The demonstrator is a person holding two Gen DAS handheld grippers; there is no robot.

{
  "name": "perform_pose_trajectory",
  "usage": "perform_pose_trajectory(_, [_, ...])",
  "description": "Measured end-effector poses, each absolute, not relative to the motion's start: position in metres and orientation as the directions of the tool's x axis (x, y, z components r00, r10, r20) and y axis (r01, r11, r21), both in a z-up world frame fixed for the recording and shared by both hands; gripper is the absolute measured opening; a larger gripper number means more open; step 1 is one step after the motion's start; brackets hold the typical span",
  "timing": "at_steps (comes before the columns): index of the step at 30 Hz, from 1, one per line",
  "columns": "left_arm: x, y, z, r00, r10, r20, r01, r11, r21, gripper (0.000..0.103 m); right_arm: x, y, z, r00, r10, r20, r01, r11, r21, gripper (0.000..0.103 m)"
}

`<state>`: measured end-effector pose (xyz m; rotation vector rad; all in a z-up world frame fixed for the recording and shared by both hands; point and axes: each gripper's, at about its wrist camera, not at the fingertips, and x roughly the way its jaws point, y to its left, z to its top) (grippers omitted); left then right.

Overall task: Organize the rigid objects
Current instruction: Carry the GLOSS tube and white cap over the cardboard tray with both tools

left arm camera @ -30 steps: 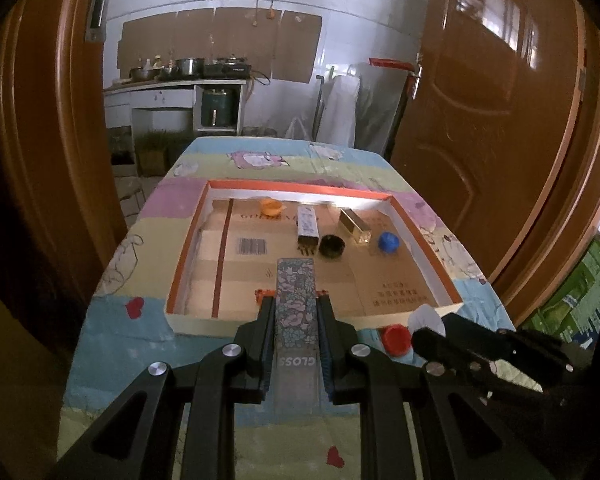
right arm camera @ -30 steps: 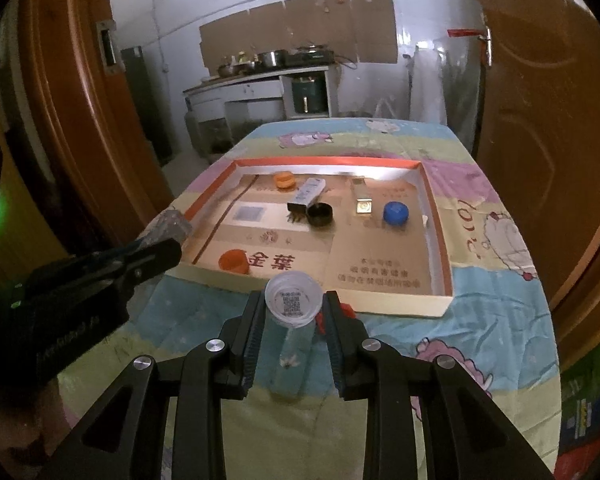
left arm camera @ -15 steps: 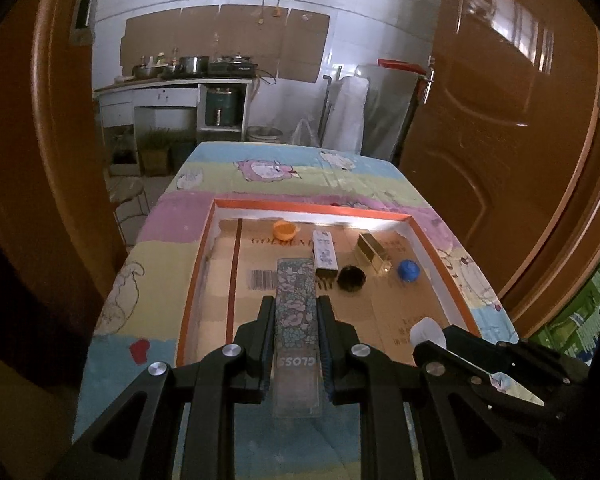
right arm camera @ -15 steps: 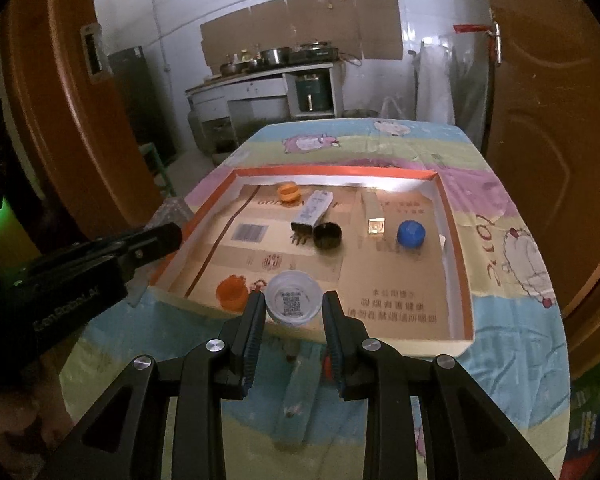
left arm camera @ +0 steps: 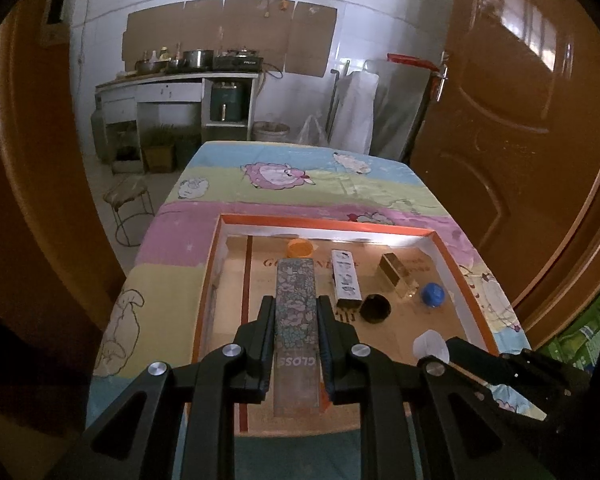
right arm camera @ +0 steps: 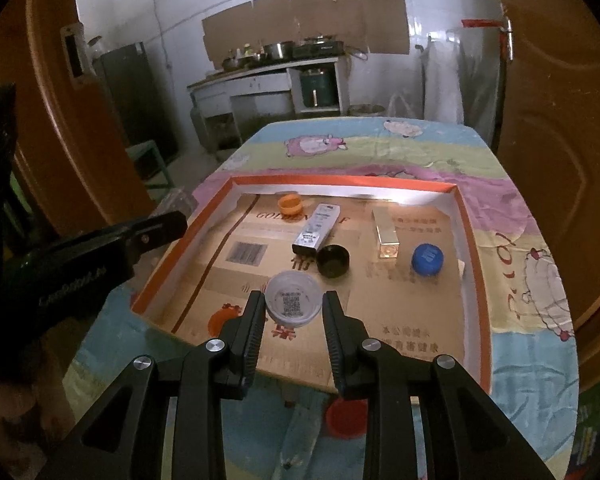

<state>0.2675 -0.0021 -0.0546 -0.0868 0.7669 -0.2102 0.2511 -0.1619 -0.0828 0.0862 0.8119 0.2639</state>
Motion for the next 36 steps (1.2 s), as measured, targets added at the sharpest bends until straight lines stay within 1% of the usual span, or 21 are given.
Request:
perform_pose_trajectory(18, [0.313, 0.001, -0.079, 0.663, -0.209, -0.719, 0.14, 0.978, -0.155, 0.02, 0.296, -0.148, -0.112, 0.59, 0.296, -0.751, -0.232, 0.953, 0.194, 0.03])
perform_pose_trajectory(36, [0.339, -0.001, -0.107, 0.618, -0.198, -0.761, 0.131, 0.98, -0.149, 0.02, 0.316, -0.137, -0.131, 0.553, 0.308, -0.775, -0.259, 0.947, 0.191, 0.03])
